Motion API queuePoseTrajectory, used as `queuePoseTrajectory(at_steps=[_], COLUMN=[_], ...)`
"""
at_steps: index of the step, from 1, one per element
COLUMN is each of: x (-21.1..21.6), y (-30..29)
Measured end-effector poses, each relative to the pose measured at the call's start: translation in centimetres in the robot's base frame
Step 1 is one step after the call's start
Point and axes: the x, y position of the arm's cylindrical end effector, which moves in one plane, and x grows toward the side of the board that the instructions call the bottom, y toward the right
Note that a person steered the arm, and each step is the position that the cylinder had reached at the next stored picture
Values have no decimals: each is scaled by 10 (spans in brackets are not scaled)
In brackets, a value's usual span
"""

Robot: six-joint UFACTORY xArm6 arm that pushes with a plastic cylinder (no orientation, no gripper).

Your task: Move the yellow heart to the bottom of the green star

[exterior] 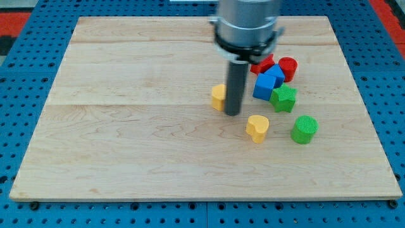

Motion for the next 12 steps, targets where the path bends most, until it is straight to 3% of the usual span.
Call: queuePoseTrajectory(at_steps=[1,3,4,5,7,8,10,11,12], x=[2,23,-8,-27,3,3,10,27,73], y=[35,163,177,176,33,-9,105,176,220])
